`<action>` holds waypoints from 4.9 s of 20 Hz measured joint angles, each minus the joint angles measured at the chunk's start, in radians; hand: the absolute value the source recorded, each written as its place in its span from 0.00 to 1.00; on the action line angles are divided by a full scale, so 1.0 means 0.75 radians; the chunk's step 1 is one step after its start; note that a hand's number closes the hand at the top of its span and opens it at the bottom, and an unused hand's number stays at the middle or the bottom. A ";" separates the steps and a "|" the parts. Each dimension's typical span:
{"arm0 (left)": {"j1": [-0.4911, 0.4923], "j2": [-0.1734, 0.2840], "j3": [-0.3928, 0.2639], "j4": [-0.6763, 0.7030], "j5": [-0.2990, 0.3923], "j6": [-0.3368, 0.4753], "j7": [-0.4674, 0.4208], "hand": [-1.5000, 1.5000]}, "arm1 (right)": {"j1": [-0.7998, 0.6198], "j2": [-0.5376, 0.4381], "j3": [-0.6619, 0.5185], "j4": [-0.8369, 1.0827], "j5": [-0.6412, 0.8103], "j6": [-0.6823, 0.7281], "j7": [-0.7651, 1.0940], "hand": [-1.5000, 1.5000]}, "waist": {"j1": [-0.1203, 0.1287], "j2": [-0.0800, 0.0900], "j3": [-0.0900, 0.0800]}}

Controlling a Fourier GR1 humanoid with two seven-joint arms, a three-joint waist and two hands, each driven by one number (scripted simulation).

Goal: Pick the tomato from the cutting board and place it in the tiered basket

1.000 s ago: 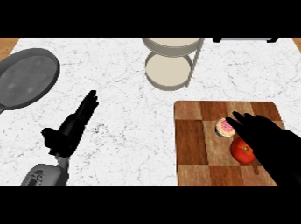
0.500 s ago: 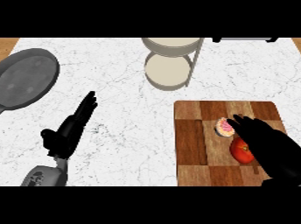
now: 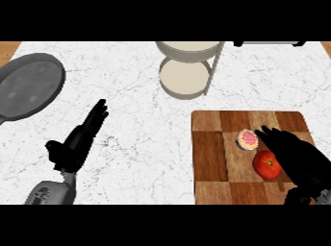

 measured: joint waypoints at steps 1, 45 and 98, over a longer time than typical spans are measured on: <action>0.010 -0.004 0.003 -0.001 -0.004 -0.003 -0.009 0.50 | 0.020 0.011 0.002 0.004 0.025 -0.004 -0.015 0.00 | 0.000 0.000 0.000; 0.037 -0.036 0.095 -0.021 -0.068 -0.059 0.016 0.50 | 0.239 0.820 -0.088 -0.335 0.925 -0.755 0.826 1.00 | -0.034 -0.018 -0.006; -0.089 -0.086 0.048 0.024 -0.096 -0.096 0.020 0.50 | -1.733 0.833 -1.391 1.523 0.597 -1.337 0.657 0.00 | 0.108 0.033 -0.001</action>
